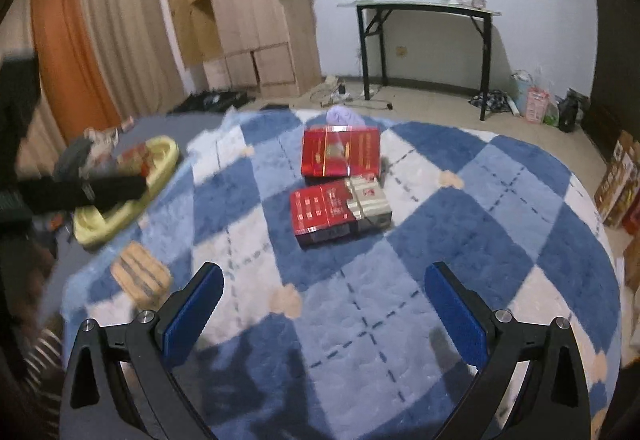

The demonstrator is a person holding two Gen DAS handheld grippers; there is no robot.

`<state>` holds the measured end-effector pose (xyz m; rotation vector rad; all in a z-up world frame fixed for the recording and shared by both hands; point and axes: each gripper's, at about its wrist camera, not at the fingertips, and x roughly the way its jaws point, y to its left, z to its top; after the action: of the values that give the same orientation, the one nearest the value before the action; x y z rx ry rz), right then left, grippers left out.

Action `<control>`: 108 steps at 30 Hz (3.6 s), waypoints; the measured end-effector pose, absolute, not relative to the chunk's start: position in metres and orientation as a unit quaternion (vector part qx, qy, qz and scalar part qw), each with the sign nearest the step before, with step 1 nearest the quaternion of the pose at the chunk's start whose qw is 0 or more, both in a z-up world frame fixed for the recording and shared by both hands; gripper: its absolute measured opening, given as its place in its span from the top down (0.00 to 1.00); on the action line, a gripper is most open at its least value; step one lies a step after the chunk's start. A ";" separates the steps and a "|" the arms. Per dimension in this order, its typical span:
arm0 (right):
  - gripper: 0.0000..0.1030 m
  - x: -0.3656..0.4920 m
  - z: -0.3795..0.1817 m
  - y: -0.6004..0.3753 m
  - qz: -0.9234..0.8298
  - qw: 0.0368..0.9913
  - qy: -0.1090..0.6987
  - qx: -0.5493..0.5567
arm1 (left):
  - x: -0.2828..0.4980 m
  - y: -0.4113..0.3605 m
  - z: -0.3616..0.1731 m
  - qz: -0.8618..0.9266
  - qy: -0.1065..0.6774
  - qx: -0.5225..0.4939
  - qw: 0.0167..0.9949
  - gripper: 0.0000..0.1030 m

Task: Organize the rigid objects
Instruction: 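Move both tools back over the rug toward the two red packs, then grasp the glossy red pack with the left tool while the right tool grasps the red-silver pack, then carry both red packs into the yellow tray and release them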

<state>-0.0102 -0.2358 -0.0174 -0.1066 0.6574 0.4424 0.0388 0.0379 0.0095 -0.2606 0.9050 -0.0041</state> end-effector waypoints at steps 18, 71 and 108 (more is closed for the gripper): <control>0.00 0.050 -0.054 -0.212 0.227 0.920 0.302 -0.101 | 0.142 0.032 0.004 -0.037 0.507 -0.136 0.850 0.00; 0.13 0.100 -0.056 -0.316 0.100 0.950 0.290 0.059 | 0.106 0.063 0.061 -0.008 0.426 0.014 0.905 0.12; 0.12 0.062 -0.069 0.144 0.404 0.812 0.321 -0.273 | 0.010 0.376 -0.075 0.080 0.470 -0.131 0.869 0.10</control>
<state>0.0617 0.1441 -0.0691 -0.5823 0.6861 0.8627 0.0103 0.3760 -0.0752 -0.2741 0.9835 0.1666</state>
